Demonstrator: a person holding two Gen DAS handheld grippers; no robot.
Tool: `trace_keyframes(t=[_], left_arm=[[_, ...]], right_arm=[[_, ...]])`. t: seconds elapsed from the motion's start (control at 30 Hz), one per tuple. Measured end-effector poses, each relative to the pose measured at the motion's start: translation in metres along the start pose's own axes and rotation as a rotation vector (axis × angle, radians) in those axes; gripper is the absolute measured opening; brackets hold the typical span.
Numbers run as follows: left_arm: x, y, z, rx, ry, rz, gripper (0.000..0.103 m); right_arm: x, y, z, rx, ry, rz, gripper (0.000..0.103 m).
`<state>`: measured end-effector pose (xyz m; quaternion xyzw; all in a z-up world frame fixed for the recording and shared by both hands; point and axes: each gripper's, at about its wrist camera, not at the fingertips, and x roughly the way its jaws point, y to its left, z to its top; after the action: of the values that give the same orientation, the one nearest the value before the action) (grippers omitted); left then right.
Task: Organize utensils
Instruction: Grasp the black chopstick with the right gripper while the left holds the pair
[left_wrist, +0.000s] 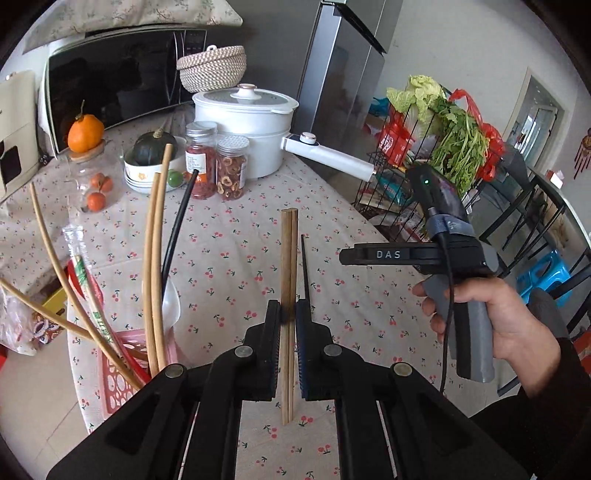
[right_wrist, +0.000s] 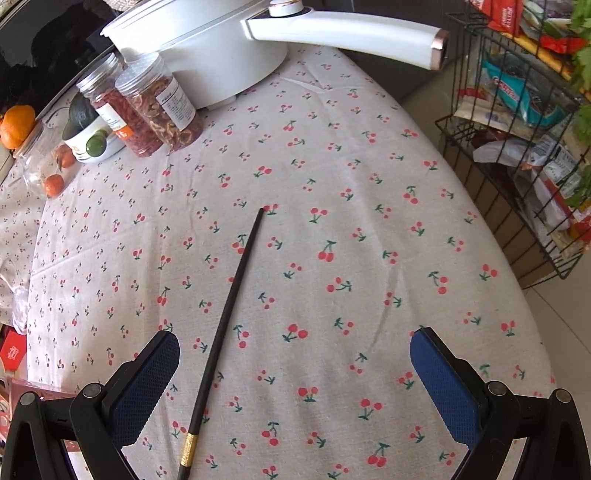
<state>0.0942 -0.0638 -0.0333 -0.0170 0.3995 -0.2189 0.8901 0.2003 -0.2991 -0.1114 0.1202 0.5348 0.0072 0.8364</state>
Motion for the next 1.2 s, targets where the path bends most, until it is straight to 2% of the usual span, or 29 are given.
trace_keyframes(t=[0.07,0.13,0.2,0.23,0.3,0.4,0.5,0.53,0.6,0.7,0.83,1.2], left_arm=[[-0.009,0.009,-0.005,-0.031,-0.012,-0.015,0.007],[-0.015,0.015,-0.006,-0.045,-0.015,-0.037,0.007],[-0.024,0.020,-0.008,-0.043,-0.028,-0.038,0.007],[-0.027,0.023,-0.010,-0.045,-0.032,-0.043,0.007],[-0.032,0.027,-0.012,-0.048,-0.033,-0.058,0.006],[-0.037,0.028,-0.013,-0.033,-0.038,-0.056,0.004],[-0.041,0.031,-0.014,-0.039,-0.045,-0.062,0.004],[-0.042,0.033,-0.014,-0.041,-0.048,-0.065,0.004],[-0.046,0.035,-0.014,-0.042,-0.059,-0.066,0.004],[-0.052,0.036,-0.014,-0.039,-0.081,-0.052,0.004],[-0.062,0.037,-0.012,-0.031,-0.114,-0.044,0.004],[-0.103,0.031,-0.015,0.009,-0.238,-0.023,0.004]], right_arm=[[0.013,0.008,0.001,-0.005,0.019,0.001,0.100],[0.026,0.013,0.002,-0.001,0.043,0.009,0.093],[0.040,0.017,0.003,0.009,0.074,0.025,0.076],[0.046,0.019,0.004,0.011,0.086,0.021,0.073],[0.057,0.024,0.004,0.008,0.097,0.002,0.059],[0.070,0.032,0.005,-0.007,0.103,-0.018,0.050],[0.074,0.048,0.004,-0.080,0.084,-0.073,0.044],[0.075,0.054,0.003,-0.108,0.083,-0.102,0.039],[0.076,0.061,0.002,-0.143,0.083,-0.129,0.012],[0.074,0.061,0.000,-0.137,0.087,-0.102,0.006],[0.055,0.057,-0.004,-0.138,0.044,-0.059,0.005],[-0.057,0.052,-0.032,-0.147,-0.214,0.121,0.005]])
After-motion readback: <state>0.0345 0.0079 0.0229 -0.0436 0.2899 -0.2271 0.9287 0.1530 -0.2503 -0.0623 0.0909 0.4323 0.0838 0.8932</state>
